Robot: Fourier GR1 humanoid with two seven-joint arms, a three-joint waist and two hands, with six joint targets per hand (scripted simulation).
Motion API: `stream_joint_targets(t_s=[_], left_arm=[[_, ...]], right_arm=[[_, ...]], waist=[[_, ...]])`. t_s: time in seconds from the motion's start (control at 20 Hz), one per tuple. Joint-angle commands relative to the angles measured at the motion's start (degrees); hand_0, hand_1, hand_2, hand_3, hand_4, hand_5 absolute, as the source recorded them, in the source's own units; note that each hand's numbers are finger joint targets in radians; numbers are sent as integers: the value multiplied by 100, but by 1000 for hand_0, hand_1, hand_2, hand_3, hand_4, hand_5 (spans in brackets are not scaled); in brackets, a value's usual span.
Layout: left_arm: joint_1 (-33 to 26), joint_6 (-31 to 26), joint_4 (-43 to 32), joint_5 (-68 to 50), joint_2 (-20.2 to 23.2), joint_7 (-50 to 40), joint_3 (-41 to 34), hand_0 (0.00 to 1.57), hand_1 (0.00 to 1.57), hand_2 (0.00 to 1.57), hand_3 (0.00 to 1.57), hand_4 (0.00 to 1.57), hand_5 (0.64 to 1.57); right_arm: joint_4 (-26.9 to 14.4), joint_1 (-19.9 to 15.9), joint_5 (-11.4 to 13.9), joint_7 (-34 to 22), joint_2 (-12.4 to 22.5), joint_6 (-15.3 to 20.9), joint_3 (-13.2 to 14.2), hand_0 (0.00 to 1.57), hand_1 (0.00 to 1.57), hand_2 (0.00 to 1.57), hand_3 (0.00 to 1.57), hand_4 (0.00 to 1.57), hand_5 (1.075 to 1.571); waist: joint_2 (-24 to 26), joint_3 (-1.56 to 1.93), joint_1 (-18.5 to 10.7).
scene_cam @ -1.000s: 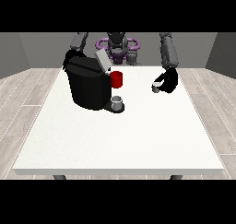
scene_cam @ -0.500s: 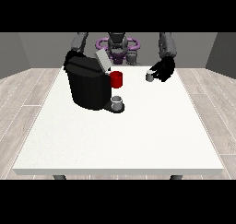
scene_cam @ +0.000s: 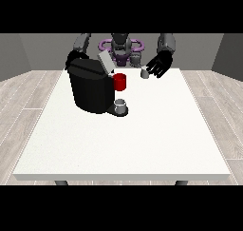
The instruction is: Insert the coffee pod into the coffee machine and close the lid
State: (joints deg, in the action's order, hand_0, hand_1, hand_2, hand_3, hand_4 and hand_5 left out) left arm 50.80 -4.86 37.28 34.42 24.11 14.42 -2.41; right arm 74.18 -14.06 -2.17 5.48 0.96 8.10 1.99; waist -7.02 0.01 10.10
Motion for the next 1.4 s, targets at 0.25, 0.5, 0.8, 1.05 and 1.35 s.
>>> stream_joint_targets(t_s=[0.25, 0.5, 0.8, 1.05, 1.35], left_arm=[[917, -225, 90, -62, 44, -651, -278, 1248, 1248, 1292, 1237, 515, 1571], [1390, -460, 135, -162, 347, -613, -457, 1255, 1255, 1287, 1219, 471, 1571], [1636, -203, -124, -28, 423, -718, -551, 1282, 1282, 1329, 1263, 517, 1571], [1692, -487, -110, -26, 510, -699, -541, 1277, 1277, 1303, 1236, 488, 1571], [1656, -310, -170, 94, 165, -888, -442, 1305, 1305, 1326, 1229, 500, 1571]], right_arm=[[-30, -414, 17, -121, 151, 19, 104, 0, 0, 0, 0, 492, 1571], [-77, -501, -132, 128, 251, -116, 283, 0, 0, 0, 0, 514, 1571], [439, -554, 185, -190, 16, 77, -196, 0, 0, 0, 0, 483, 1571], [345, -500, 177, -123, 151, 125, -4, 0, 0, 0, 0, 519, 1571], [393, -518, 8, -215, 140, 19, 52, 0, 0, 0, 0, 530, 1571]], waist=[[-270, 0, 238], [-544, 2, 367], [-762, 0, 831], [-672, 1, 626], [-666, 1, 710]])
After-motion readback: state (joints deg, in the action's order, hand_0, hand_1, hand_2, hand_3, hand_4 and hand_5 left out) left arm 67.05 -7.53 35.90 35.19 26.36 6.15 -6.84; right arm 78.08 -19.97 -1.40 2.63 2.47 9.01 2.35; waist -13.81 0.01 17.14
